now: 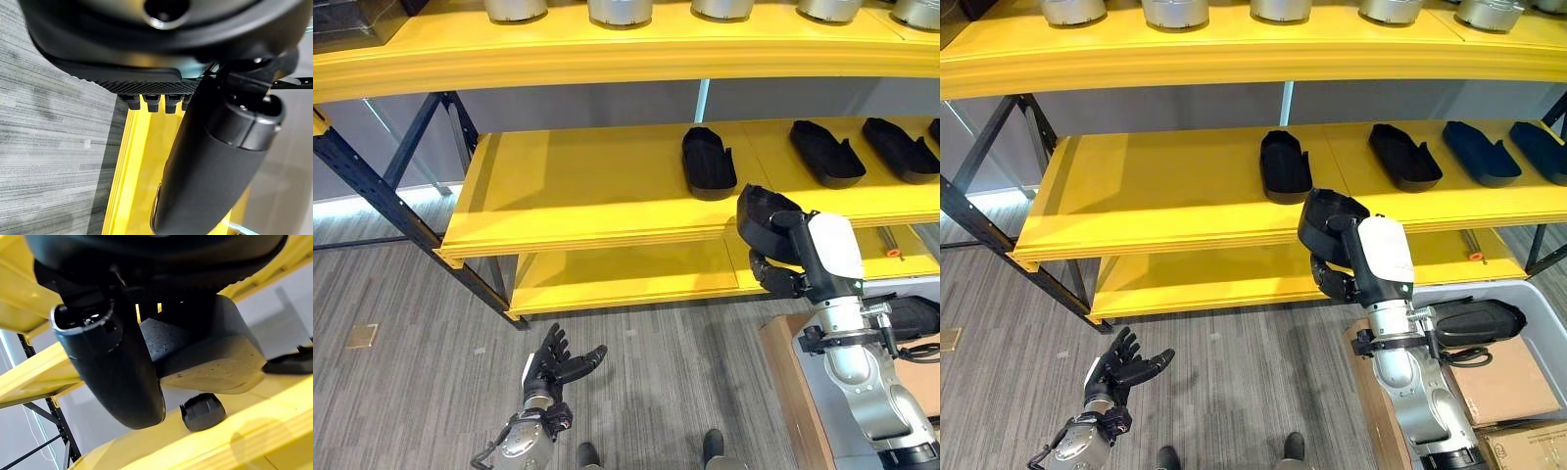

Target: Move parts from the plastic box to the shelf.

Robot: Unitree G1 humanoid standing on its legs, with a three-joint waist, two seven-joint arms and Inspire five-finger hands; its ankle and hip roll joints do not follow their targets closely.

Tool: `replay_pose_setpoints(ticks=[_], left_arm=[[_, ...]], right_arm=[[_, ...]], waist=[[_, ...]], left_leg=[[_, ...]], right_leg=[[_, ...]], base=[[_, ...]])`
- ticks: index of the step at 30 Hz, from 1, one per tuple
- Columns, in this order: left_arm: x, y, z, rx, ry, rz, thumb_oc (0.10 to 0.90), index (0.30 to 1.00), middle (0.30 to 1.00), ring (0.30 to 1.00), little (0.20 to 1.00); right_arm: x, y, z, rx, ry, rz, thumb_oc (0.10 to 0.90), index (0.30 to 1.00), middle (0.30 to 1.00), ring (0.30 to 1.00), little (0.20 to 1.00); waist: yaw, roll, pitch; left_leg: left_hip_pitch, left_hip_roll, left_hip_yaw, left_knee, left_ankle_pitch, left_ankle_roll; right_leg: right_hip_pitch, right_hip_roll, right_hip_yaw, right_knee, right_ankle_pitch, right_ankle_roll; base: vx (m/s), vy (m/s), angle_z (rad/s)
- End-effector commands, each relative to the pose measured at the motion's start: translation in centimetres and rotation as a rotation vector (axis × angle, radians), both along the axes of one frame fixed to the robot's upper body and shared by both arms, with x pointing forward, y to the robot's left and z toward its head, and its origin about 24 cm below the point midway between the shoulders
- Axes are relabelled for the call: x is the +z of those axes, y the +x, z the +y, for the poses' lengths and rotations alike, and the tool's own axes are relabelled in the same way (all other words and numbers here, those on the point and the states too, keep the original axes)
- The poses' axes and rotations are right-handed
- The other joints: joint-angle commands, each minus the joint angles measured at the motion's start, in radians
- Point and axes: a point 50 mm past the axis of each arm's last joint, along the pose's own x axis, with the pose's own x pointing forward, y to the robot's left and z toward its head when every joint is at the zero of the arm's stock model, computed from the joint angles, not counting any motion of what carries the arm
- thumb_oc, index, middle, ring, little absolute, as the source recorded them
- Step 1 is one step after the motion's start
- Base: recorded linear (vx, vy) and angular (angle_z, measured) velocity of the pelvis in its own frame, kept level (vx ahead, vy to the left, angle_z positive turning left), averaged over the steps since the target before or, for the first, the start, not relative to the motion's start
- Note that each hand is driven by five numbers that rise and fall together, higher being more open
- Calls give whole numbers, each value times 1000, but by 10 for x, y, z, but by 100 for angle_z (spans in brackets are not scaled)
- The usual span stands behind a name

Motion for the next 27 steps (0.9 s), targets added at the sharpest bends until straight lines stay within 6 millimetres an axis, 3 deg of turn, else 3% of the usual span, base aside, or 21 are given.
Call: replay_pose_setpoints(ticks=[1,9,12,22,24,27], left_arm=[[39,21,12,-1,62,-219,900,1000,1000,1000,1000],[39,18,12,5,54,-213,900,1000,1000,1000,1000],[38,17,12,-6,47,-209,900,1000,1000,1000,1000],[37,14,15,-20,42,-200,900,1000,1000,1000,1000],[37,14,17,-20,43,-198,900,1000,1000,1000,1000],[41,16,25,-21,73,-208,900,1000,1000,1000,1000]], right_arm=[[79,-3,23,130,-18,-402,400,300,300,300,300],[99,7,49,236,-69,-460,400,300,300,300,300],[106,19,64,293,-98,-446,400,300,300,300,300],[116,48,80,337,-101,-367,400,300,300,300,300],[121,53,82,335,-116,-367,400,300,300,300,300],[126,64,82,321,-151,-337,400,300,300,300,300]], waist=[[15,-36,-74],[49,-54,-84],[82,-62,-82],[143,-74,-71],[160,-80,-65],[190,-87,-43]], left_leg=[[-72,40,-25,84,-34,22],[-64,31,-32,78,-42,30],[-80,28,-47,83,-41,29],[-116,16,-93,82,-32,29],[-130,10,-107,99,-41,32],[-185,-14,-150,190,-98,52]], right_leg=[[67,-61,-18,90,-108,39],[78,-66,-27,86,-97,44],[85,-65,-45,81,-94,43],[105,-65,-94,52,-74,43],[108,-68,-98,46,-65,45],[114,-87,-103,54,-51,51]], base=[[0,0,0],[23,15,-3],[9,-9,7],[6,-9,19],[8,10,14],[16,62,19]])
